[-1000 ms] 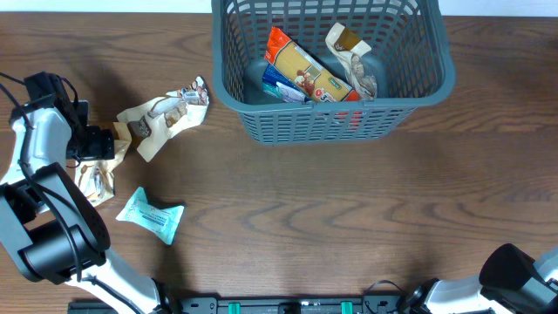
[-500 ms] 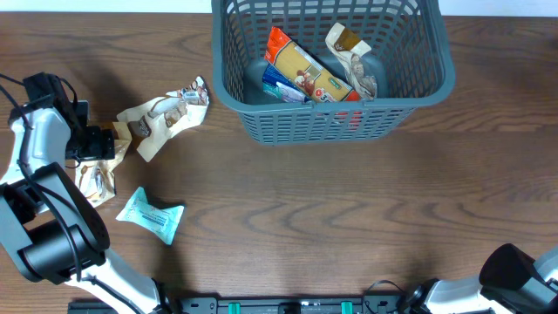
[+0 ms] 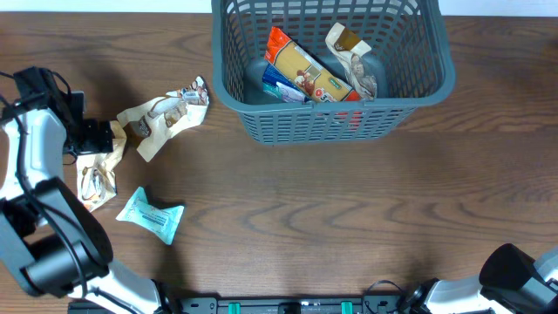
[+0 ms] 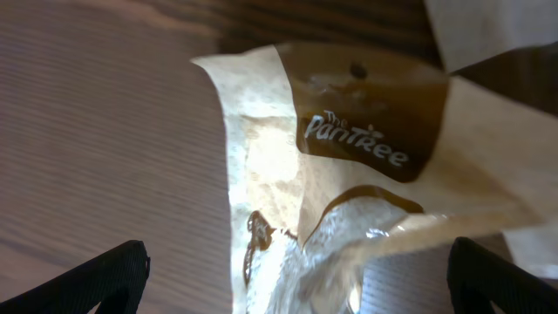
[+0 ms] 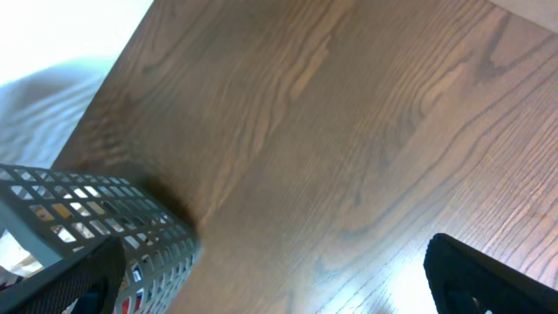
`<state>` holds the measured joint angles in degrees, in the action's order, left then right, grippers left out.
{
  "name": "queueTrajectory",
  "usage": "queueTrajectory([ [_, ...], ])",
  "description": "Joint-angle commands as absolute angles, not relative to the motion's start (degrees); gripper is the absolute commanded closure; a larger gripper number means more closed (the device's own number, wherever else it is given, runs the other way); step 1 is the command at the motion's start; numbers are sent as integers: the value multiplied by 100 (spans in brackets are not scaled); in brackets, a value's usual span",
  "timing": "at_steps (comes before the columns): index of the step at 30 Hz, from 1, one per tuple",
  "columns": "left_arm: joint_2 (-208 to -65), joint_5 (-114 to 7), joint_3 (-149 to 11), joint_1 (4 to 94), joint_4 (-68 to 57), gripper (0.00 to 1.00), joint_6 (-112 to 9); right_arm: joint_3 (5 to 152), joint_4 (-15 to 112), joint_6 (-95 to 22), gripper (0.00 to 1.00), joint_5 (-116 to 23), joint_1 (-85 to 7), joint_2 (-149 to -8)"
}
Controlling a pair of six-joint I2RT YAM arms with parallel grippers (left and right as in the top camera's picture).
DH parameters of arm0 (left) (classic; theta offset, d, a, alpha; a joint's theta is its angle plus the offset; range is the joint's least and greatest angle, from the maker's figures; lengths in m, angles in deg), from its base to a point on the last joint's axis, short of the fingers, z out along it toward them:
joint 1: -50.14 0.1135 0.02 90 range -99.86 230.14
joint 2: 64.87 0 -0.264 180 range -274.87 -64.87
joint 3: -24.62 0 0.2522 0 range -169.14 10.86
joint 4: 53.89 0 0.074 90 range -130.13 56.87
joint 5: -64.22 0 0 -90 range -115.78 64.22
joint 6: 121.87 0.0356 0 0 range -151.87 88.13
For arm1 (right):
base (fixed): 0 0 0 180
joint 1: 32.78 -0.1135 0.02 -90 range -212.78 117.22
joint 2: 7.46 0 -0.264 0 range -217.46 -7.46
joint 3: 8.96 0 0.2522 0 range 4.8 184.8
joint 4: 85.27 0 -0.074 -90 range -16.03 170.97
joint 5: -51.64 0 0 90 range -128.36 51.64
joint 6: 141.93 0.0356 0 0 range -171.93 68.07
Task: Pack container
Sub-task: 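Lower the left gripper onto the cream wrapper and grasp it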
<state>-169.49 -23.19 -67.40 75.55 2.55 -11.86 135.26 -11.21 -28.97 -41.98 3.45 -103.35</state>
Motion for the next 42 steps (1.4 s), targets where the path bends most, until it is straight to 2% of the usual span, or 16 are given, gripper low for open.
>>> queueTrajectory([
  [1,-16545,-2387,-6900,7577,310,1,-1089,13600,-1115,-2971,1,-4292,399,-10320],
  [16,-16372,-2776,-6856,7585,858,1,-1039,13600,-1119,-2971,1,-4294,399,-10320],
  [42,-16816,-2899,-6616,8040,810,1,-860,13600,-992,-2971,1,-4331,399,-10320],
])
